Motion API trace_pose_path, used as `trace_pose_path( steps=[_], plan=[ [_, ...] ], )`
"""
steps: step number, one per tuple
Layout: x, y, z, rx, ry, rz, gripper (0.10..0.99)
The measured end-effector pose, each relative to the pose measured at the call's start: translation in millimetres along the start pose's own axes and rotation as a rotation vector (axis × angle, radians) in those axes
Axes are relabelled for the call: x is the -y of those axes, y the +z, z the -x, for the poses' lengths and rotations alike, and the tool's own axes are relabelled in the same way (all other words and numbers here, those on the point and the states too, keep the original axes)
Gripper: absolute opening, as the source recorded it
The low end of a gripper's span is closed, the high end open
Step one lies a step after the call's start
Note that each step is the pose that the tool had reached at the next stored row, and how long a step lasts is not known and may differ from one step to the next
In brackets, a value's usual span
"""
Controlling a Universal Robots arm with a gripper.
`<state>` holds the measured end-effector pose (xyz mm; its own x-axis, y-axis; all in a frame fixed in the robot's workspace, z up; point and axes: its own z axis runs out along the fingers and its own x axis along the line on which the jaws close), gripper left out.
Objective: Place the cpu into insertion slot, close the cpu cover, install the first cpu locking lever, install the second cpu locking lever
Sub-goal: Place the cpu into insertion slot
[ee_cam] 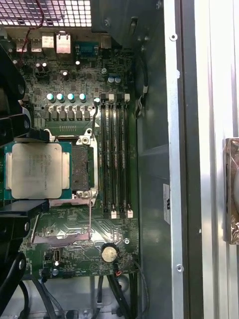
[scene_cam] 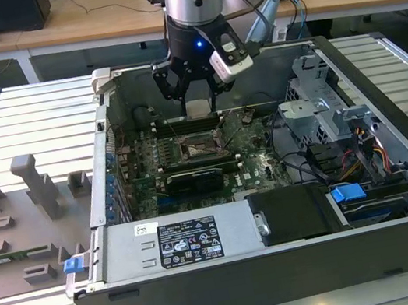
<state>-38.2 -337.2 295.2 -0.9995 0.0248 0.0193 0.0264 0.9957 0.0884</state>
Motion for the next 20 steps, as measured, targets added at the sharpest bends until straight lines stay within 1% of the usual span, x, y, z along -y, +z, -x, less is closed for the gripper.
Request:
trace_pose_path(
  steps=[20],
  plan=[
    [1.1, 12.2, 0.2, 0.0000, 0.000, 0.000, 0.541]
  ],
)
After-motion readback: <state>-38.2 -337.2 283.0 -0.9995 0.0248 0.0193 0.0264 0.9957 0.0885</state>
